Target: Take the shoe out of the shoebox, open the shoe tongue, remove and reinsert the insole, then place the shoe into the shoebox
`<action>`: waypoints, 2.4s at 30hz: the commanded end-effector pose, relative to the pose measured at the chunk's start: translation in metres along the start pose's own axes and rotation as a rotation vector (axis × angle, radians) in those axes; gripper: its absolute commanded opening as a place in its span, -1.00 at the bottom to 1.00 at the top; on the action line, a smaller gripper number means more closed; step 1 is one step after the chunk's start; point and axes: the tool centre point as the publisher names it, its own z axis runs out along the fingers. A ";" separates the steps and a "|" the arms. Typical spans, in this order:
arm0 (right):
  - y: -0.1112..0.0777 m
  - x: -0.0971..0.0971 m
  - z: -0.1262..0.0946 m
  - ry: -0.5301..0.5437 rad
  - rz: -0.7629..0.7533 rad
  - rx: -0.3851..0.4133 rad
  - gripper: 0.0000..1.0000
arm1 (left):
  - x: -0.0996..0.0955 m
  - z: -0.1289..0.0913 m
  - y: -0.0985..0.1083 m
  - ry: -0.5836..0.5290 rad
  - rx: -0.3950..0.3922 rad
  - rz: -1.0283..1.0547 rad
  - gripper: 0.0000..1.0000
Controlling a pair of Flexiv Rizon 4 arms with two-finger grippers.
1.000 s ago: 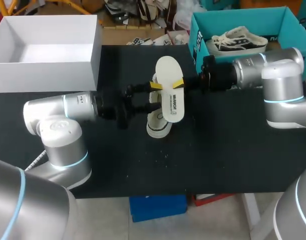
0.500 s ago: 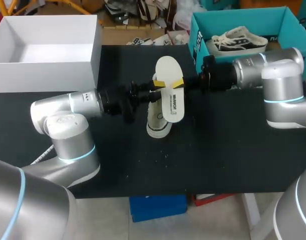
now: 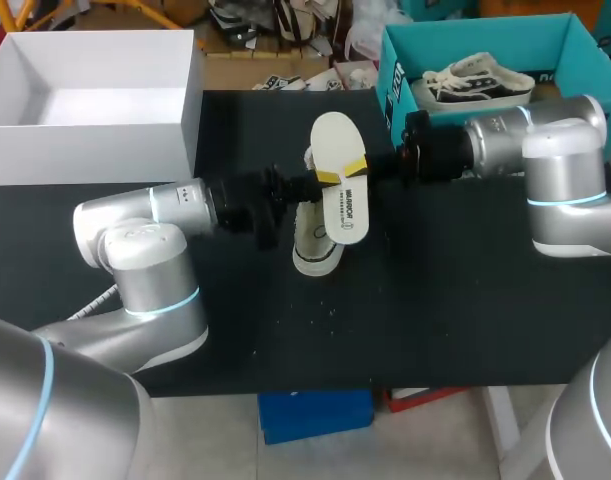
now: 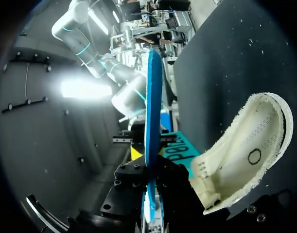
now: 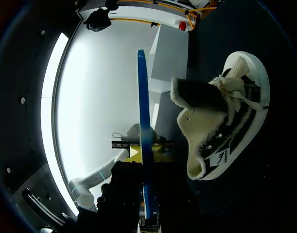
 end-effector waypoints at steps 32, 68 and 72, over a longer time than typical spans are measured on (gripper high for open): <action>-0.016 -0.008 -0.021 -0.090 0.035 -0.091 1.00 | 0.002 -0.021 -0.022 0.169 -0.018 -0.016 -1.00; -0.068 -0.003 -0.084 -0.277 0.140 -0.348 1.00 | 0.007 -0.067 -0.054 0.284 0.127 -0.120 -1.00; -0.079 -0.007 -0.093 -0.289 0.182 -0.402 1.00 | 0.009 -0.079 -0.055 0.323 0.204 -0.186 -1.00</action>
